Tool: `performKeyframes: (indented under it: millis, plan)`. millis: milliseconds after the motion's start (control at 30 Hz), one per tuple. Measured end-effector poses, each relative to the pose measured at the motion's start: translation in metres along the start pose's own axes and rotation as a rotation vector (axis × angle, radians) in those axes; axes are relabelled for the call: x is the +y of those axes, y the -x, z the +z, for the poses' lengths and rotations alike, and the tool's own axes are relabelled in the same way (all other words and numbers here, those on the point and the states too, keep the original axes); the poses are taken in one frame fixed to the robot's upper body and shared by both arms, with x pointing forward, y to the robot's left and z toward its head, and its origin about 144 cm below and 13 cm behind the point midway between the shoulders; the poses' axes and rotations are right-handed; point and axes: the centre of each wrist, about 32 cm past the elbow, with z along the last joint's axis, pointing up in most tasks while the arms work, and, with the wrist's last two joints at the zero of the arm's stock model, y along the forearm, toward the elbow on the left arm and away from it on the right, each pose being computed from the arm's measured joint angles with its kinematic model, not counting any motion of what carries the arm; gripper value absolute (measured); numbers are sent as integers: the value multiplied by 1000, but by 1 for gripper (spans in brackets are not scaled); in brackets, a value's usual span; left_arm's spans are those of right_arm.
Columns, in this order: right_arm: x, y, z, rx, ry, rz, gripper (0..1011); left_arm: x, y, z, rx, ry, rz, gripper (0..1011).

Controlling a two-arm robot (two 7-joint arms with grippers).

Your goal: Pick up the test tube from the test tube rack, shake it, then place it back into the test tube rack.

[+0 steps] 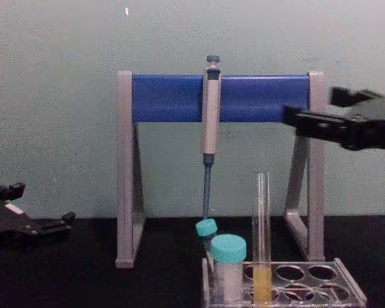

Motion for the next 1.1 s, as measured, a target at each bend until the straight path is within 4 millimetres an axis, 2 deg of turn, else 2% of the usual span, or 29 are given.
performKeyframes:
  millis: [200, 467, 800, 1100]
  plan:
    - [-13, 6, -5, -17, 63, -207, 1000, 0, 0, 0, 0, 0, 0, 1001]
    - [-23, 25, -39, 15, 190, -461, 1000, 0, 0, 0, 0, 0, 0, 1001]
    - [-25, 35, -71, 68, 311, -506, 1000, 0, 0, 0, 0, 0, 0, 1001]
    - [-23, 38, -84, 104, 369, -477, 1000, 0, 0, 0, 0, 0, 0, 1001]
